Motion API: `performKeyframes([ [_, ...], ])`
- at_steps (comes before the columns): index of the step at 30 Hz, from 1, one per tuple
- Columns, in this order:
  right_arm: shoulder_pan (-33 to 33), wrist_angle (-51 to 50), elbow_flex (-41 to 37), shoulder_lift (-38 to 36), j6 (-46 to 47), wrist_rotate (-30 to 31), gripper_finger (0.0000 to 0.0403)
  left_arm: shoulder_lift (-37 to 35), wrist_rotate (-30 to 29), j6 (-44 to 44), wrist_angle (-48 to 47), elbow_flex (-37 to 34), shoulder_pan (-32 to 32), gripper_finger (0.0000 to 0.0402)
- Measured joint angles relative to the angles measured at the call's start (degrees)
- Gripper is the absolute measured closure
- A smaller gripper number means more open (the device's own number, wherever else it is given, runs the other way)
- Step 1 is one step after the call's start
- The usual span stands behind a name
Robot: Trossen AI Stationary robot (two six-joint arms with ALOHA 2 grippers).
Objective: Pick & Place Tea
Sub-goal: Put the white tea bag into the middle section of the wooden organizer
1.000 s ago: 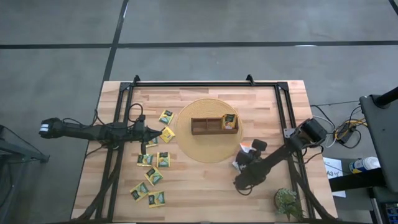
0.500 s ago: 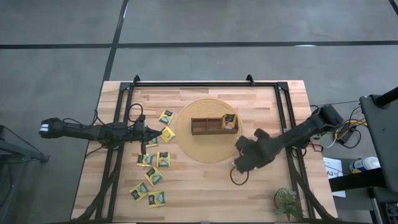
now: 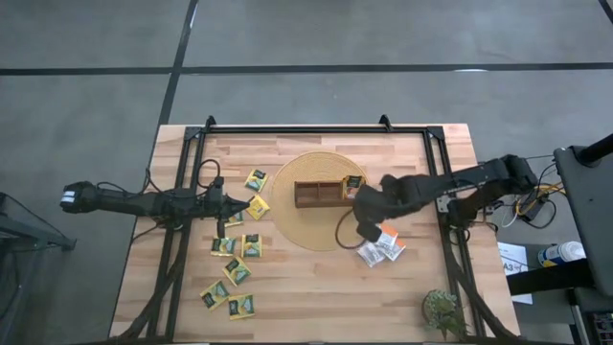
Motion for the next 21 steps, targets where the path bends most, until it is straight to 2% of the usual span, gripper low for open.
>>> performKeyframes([
  [7,-5.23,4.90,2.05,0.35,-10.32,-3.03,0.0394,0.00,0.00,0.00,0.02,0.00,0.00,0.0402],
  [17,-10.67,5.29,4.20,0.37,-18.59,-5.38,0.0394,0.00,0.00,0.00,0.02,0.00,0.01,0.0402],
  [21,-13.83,5.69,4.45,0.81,-21.84,-9.08,0.0394,0.00,0.00,0.00,0.00,0.00,-0.01,0.0402],
])
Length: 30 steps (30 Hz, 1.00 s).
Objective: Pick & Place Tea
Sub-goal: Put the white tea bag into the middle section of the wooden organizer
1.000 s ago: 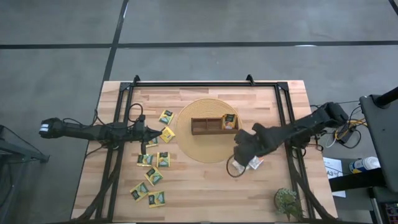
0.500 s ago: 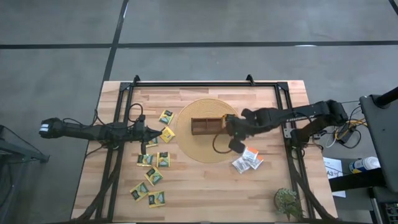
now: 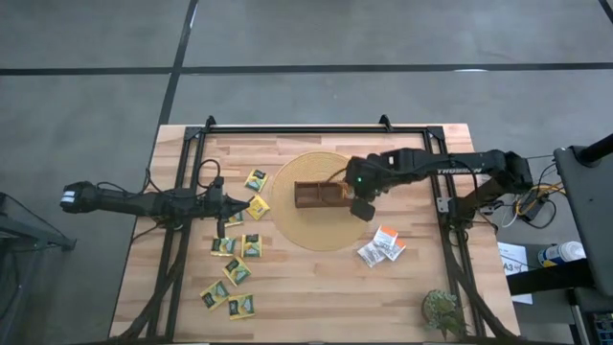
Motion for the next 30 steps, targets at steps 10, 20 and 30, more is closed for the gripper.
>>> performKeyframes([
  [10,-8.03,1.37,2.44,3.46,-7.81,-6.39,0.0394,0.00,0.00,-0.02,0.02,0.01,0.02,0.0402],
  [20,-10.11,0.48,11.19,13.92,-15.54,-12.50,0.0394,0.00,0.00,0.00,0.02,0.00,0.01,0.0402],
  [30,-10.09,-7.52,17.57,21.95,-16.33,-14.14,0.0394,0.00,0.00,-0.01,0.02,0.01,0.00,0.0402],
])
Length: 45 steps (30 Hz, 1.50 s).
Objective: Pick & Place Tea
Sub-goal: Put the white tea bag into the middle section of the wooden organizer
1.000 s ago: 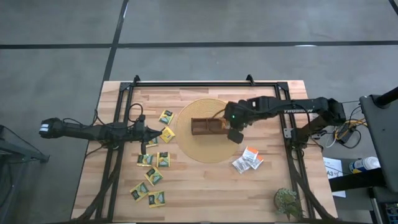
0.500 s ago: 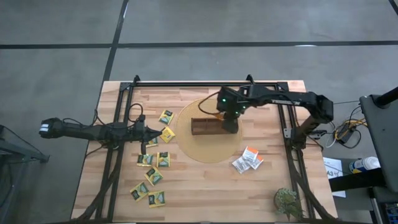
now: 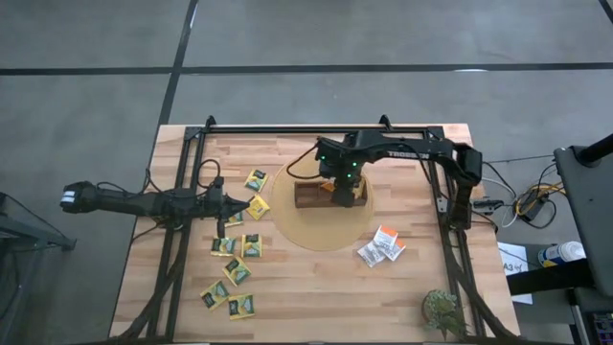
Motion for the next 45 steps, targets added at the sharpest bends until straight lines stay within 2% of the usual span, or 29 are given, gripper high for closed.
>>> performKeyframes([
  [9,0.04,0.50,-0.04,2.20,6.48,-4.17,0.0394,0.00,0.00,0.01,0.00,-0.01,0.01,0.0402],
  [14,-0.16,0.65,0.02,3.66,5.13,-4.04,0.0394,0.00,0.00,0.00,0.00,-0.01,0.01,0.0402],
  [18,-0.90,0.81,0.02,4.97,0.41,-3.65,0.0394,0.00,0.00,-0.01,0.00,0.01,0.01,0.0402],
  [29,-3.86,0.83,0.64,5.84,-3.08,4.88,0.0394,0.00,0.00,-0.01,0.00,-0.01,-0.01,0.0402],
  [42,-3.45,0.72,1.40,5.89,-11.67,5.44,0.0394,0.00,0.00,0.00,0.00,-0.01,-0.01,0.0402],
  [45,-2.73,0.87,1.40,5.89,-14.02,8.43,0.0394,0.00,0.00,0.01,0.00,0.01,-0.01,0.0402],
])
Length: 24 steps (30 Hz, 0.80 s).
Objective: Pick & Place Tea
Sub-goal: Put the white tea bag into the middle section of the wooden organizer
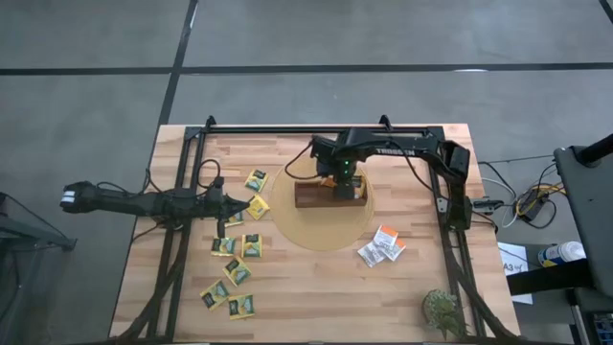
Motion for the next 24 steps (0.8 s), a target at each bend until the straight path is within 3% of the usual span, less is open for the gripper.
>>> performKeyframes([
  [4,0.58,0.07,0.00,0.00,-1.33,2.30,0.0394,0.00,0.00,0.00,0.00,-0.02,0.00,0.0402],
  [24,0.72,0.73,0.00,0.04,-1.06,2.78,0.0394,0.00,0.00,0.00,0.00,-0.02,0.00,0.0402],
])
